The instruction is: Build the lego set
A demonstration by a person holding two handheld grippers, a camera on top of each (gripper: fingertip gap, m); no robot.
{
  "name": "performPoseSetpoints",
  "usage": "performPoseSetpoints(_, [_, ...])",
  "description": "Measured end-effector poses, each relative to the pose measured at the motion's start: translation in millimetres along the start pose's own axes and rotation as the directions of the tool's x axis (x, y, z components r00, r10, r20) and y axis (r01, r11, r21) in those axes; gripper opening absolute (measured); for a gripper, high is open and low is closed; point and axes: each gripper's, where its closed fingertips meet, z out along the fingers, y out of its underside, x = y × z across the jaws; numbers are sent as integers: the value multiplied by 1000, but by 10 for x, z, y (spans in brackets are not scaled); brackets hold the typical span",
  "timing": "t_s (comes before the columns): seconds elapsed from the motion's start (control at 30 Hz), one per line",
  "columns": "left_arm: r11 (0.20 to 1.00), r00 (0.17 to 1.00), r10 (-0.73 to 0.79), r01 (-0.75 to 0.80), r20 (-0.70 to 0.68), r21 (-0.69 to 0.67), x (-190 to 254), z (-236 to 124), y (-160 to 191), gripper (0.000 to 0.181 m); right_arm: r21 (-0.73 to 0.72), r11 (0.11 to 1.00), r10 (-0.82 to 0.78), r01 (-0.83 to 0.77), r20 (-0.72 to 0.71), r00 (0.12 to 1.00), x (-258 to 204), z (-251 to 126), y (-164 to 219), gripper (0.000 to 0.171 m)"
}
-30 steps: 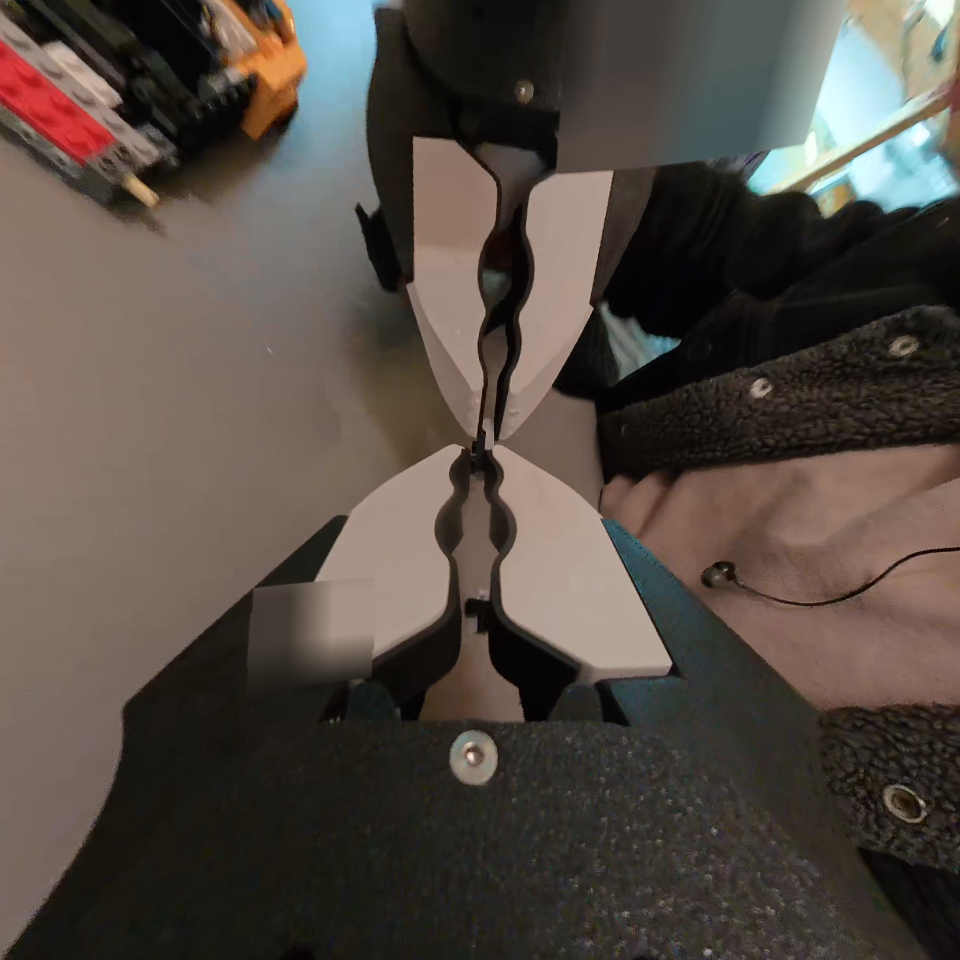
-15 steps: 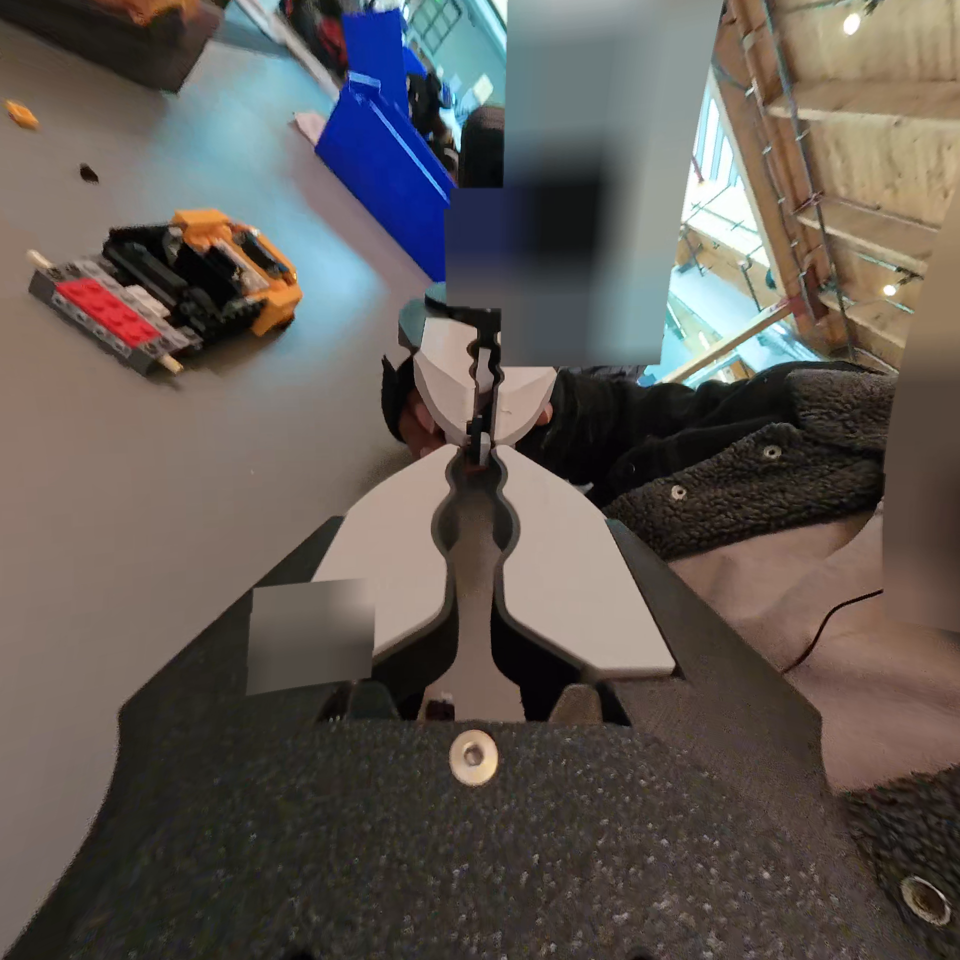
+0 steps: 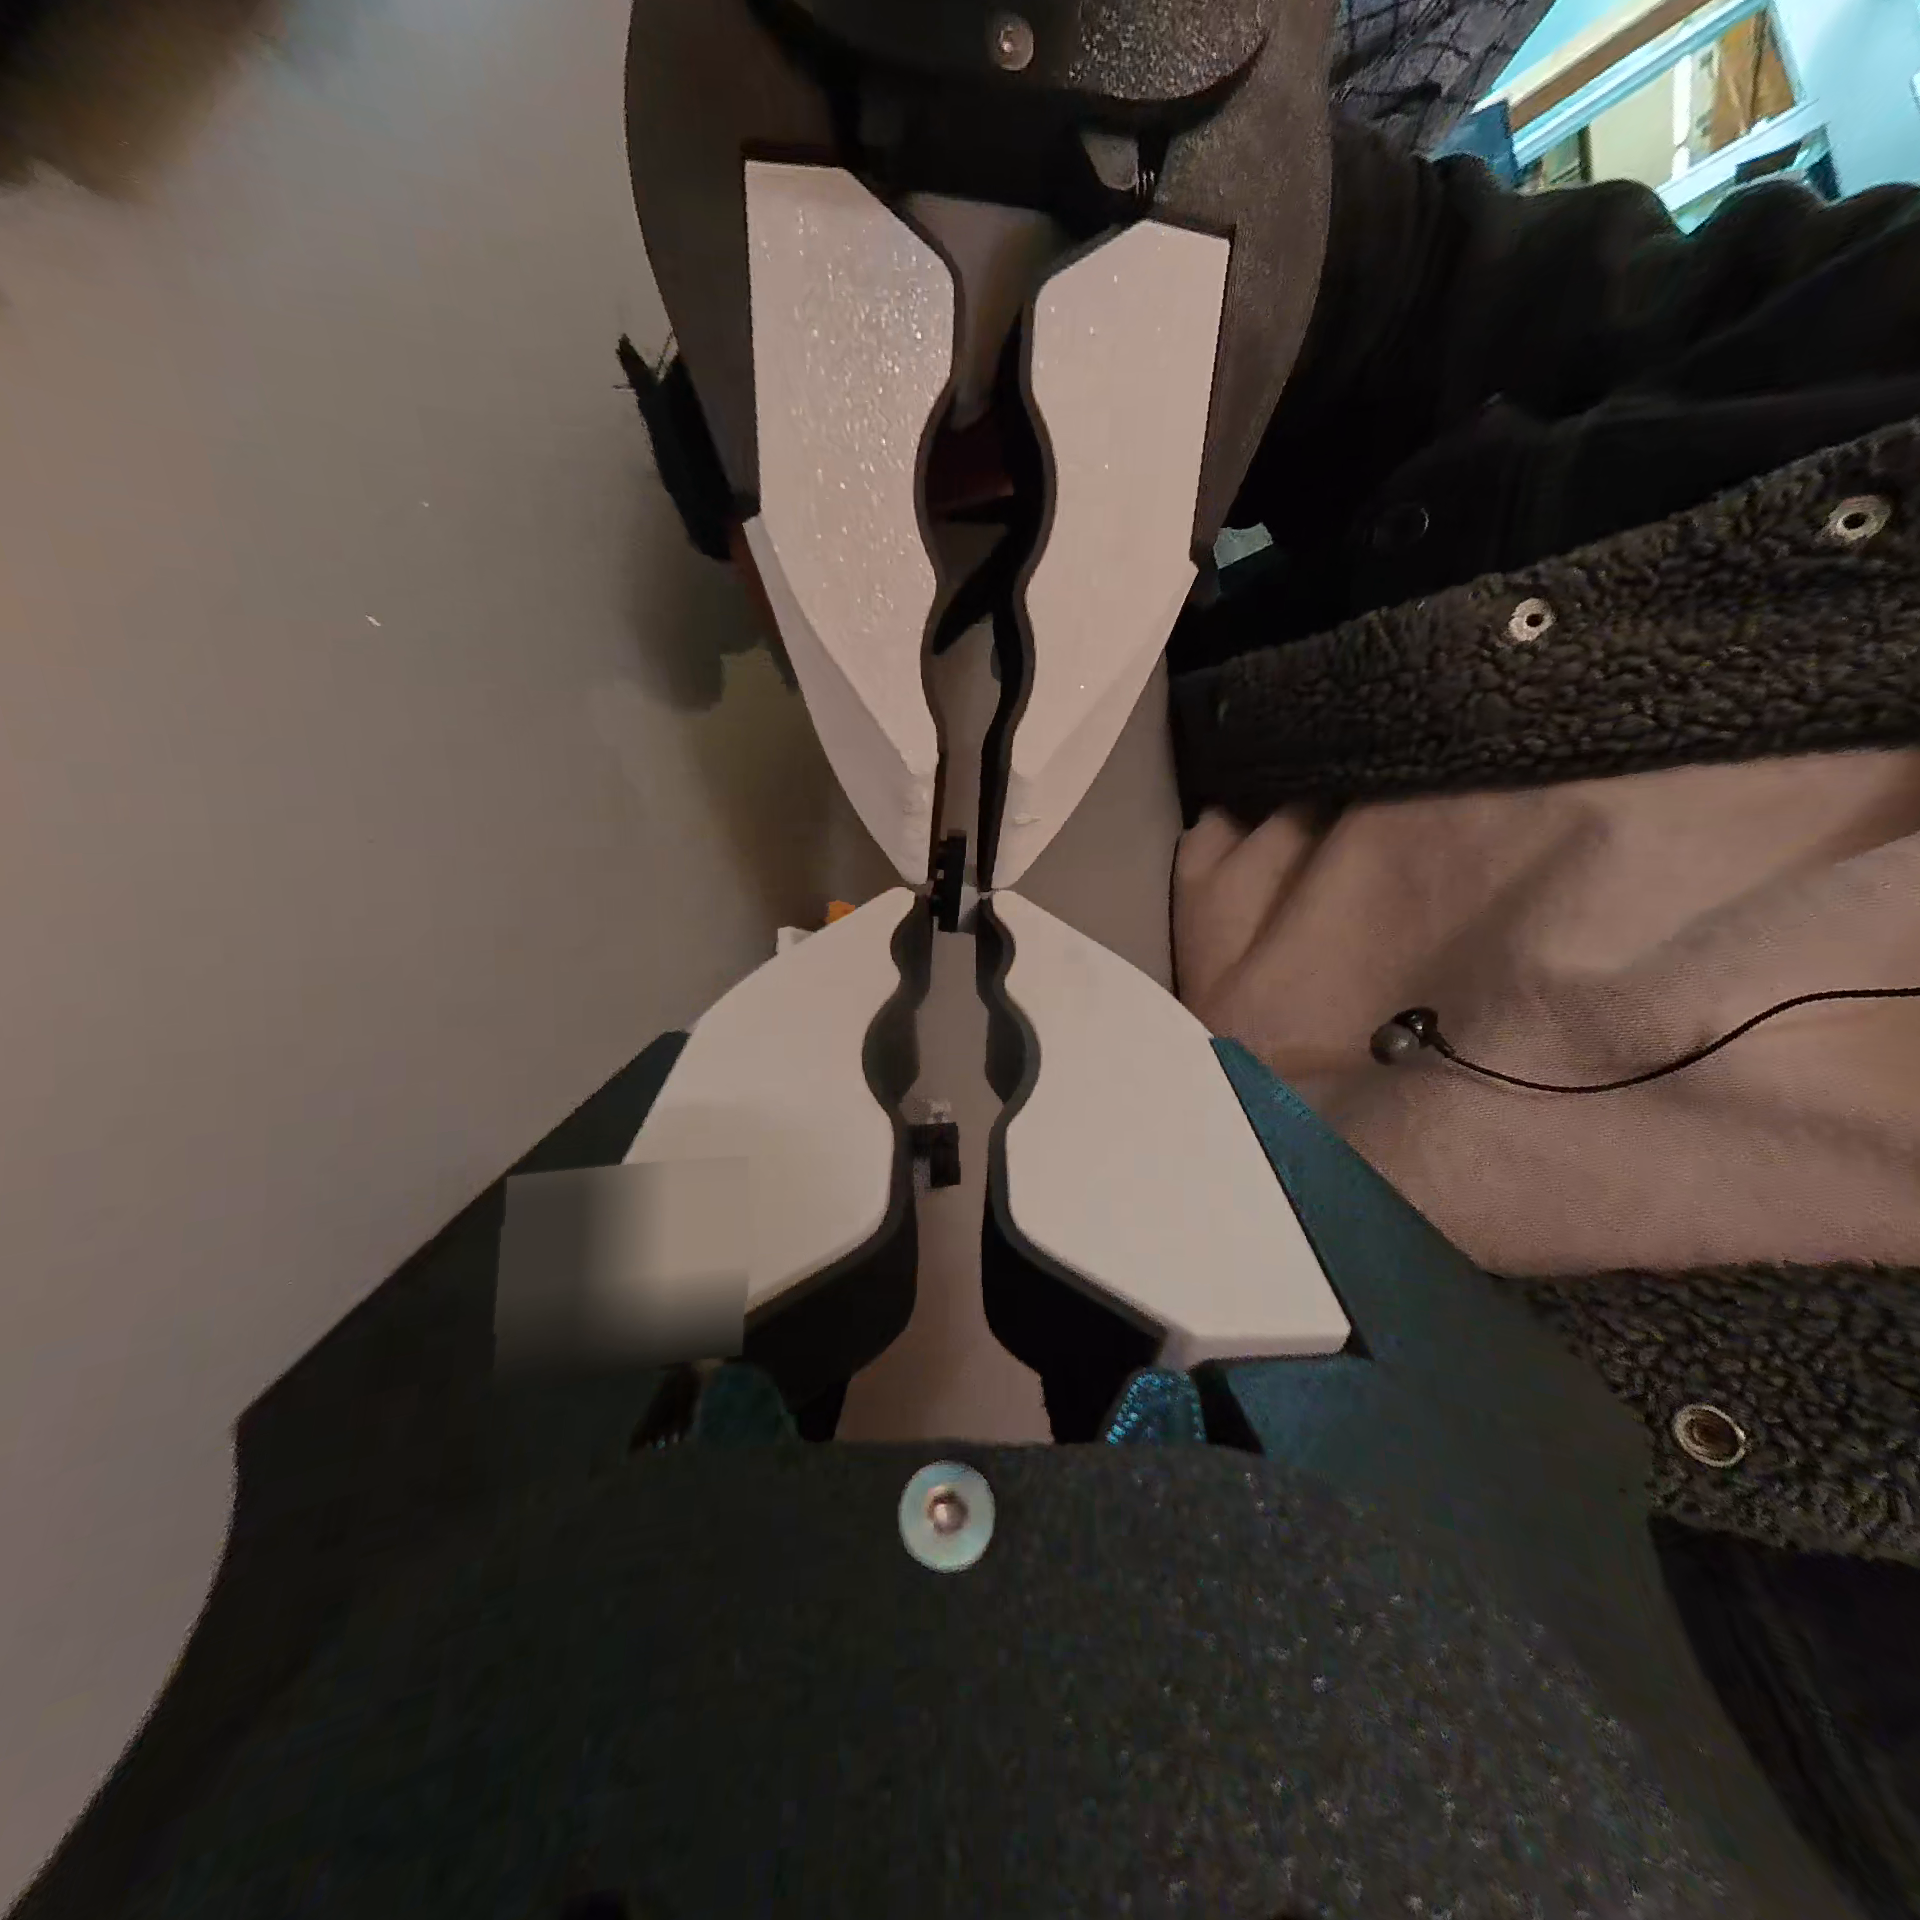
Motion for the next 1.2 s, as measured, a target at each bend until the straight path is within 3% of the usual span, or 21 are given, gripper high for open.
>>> performPoseSetpoints(0.13, [997,1000,-15,16,-16,74,-60,-37,19,8,69,995,78,-78,4,997,50,-12,-45,5])
performPoseSetpoints(0.23, [998,998,-1,-3,59,64,-162,-3,128,20,96,990,101,-101,10,995,34,-15,-59,5])
performPoseSetpoints(0.5, [984,940,150,-112,306,-140,-297,136,351,38,130,985,108,-113,42,993,-21,-70,-58,5])
performPoseSetpoints(0.7, [970,927,179,-111,331,-216,-308,223,334,31,145,986,75,-79,36,997,-66,-178,-57,5])
performPoseSetpoints(0.87, [939,865,288,-170,411,-299,-302,276,389,22,124,992,14,-14,2,1000,-101,-215,64,5])
performPoseSetpoints(1.03, [942,826,329,-252,458,-222,-270,336,348,20,87,996,8,-9,12,1000,-119,-100,161,5])
performPoseSetpoints(1.2, [943,820,317,-327,476,-65,-152,323,251,20,98,990,104,-102,-15,994,-23,-9,183,5])
